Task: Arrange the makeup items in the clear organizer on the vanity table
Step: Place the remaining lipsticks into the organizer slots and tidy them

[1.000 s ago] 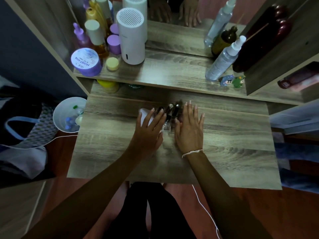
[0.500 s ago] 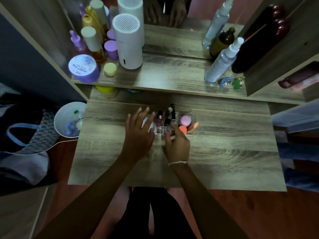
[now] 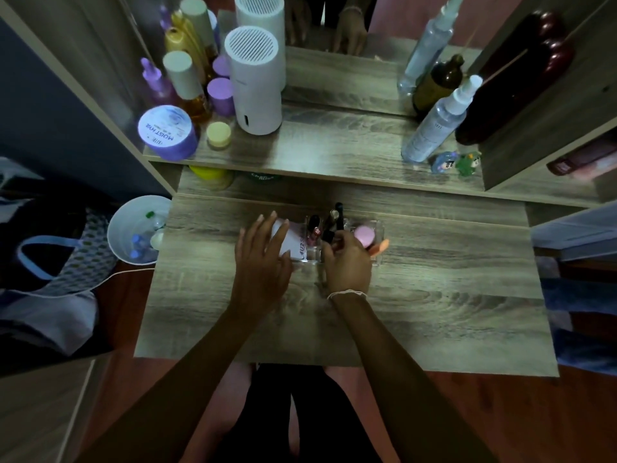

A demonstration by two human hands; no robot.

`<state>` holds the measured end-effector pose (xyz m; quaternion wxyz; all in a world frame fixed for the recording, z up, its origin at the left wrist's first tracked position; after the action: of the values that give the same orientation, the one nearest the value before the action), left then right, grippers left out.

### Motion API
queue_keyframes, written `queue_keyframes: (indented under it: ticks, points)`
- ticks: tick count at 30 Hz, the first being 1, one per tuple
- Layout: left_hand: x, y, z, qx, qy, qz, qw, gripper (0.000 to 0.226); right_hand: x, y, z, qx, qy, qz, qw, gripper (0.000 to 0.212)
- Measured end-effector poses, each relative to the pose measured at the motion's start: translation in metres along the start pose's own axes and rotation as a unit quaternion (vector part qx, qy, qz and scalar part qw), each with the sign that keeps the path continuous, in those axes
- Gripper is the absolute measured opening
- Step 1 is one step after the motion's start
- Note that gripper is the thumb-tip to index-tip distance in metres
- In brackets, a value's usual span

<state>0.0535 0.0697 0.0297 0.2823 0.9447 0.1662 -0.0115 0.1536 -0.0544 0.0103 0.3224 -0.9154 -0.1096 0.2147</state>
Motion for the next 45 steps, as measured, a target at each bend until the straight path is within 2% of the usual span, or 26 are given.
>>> queue_keyframes:
  ticks: [10,15,22,23,25,28,30,33,36,43,45]
  points:
    - [-0.001,-0.002,0.005,0.010,0.012,0.014,1.000,0.048,0.002,0.005,-0.003,-0.012,-0.009,-0.026,1.000,0.023]
    - [0.004,0.000,0.009,0.032,0.022,0.035,0.999,0.047,0.001,0.006,-0.008,-0.029,-0.031,-0.042,0.998,0.029]
    - [0.010,0.022,0.019,0.152,0.064,0.142,0.976,0.039,-0.004,-0.020,-0.061,-0.039,0.060,-0.141,0.987,0.027]
    - [0.011,0.026,0.020,0.179,0.068,0.158,0.969,0.038,0.001,-0.023,-0.070,-0.042,0.055,-0.144,0.987,0.028]
    - [0.013,0.034,0.023,0.236,0.066,0.179,0.953,0.039,0.019,-0.025,-0.079,-0.072,-0.003,-0.123,0.990,0.033]
    - [0.015,0.040,0.030,0.311,0.038,0.175,0.933,0.048,0.044,-0.021,-0.079,-0.137,-0.109,-0.092,0.980,0.042]
    - [0.016,0.039,0.034,0.345,0.022,0.167,0.923,0.053,0.052,-0.022,-0.076,-0.159,-0.140,-0.107,0.971,0.042]
    - [0.018,0.037,0.039,0.371,0.019,0.171,0.913,0.055,0.059,-0.023,-0.068,-0.169,-0.166,-0.134,0.962,0.040]
    - [0.021,0.034,0.042,0.373,0.021,0.169,0.912,0.055,0.067,-0.018,-0.061,-0.168,-0.189,-0.119,0.960,0.038]
    - [0.023,0.032,0.048,0.344,0.039,0.184,0.920,0.051,0.069,-0.015,-0.060,-0.175,-0.176,-0.112,0.962,0.013]
    - [0.024,0.032,0.049,0.342,0.043,0.186,0.920,0.051,0.067,-0.013,-0.063,-0.186,-0.162,-0.111,0.963,0.012]
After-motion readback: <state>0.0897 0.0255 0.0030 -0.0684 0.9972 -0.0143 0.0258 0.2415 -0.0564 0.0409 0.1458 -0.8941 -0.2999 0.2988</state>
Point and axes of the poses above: each hand's wrist, its own x-axis towards the middle knuckle, its own z-axis out of the palm, y = z × x, the point moved 4 cm from there along x, towards the middle knuckle, and after that the axes turned 14 degrees about -y, right-handed, at the moved point
